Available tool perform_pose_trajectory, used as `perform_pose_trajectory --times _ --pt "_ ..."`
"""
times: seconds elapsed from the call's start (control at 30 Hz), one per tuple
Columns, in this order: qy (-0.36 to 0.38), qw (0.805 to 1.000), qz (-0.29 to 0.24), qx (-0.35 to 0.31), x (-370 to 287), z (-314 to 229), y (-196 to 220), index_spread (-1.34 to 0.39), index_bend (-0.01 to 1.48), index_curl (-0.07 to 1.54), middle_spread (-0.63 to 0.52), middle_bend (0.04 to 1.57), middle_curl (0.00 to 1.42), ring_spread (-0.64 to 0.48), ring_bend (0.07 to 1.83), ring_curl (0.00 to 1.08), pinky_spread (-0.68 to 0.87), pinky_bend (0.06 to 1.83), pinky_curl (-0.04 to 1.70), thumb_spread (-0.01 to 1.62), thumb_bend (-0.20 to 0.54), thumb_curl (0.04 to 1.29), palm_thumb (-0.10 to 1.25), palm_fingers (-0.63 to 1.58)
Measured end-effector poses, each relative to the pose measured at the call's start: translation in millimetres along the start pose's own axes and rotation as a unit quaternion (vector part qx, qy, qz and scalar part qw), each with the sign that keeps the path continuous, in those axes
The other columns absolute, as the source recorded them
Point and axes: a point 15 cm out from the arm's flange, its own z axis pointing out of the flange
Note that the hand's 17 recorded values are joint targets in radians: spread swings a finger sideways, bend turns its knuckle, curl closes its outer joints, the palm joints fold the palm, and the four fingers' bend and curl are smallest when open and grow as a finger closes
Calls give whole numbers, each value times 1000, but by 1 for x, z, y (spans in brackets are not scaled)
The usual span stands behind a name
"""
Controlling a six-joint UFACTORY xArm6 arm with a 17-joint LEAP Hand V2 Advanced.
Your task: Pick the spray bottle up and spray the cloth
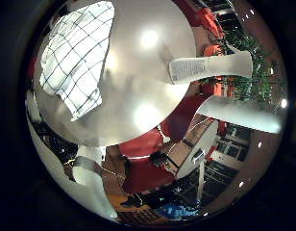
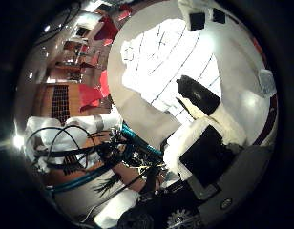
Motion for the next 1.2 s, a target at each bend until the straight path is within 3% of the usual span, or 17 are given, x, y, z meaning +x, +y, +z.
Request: perform_pose_trajectory --times 0.73,1.0,1.2 --pt "-34 988 97 118 83 -69 18 -394 195 486 -96 239 489 40 407 267 423 193 205 1255 -15 351 814 516" --pt "-66 970 140 185 103 -88 25 -387 188 469 -96 228 489 40 403 257 418 209 210 1265 -14 340 782 525" --pt "-109 945 173 255 118 -97 24 -374 181 451 -98 240 495 27 442 261 420 220 212 1270 -15 333 762 545"
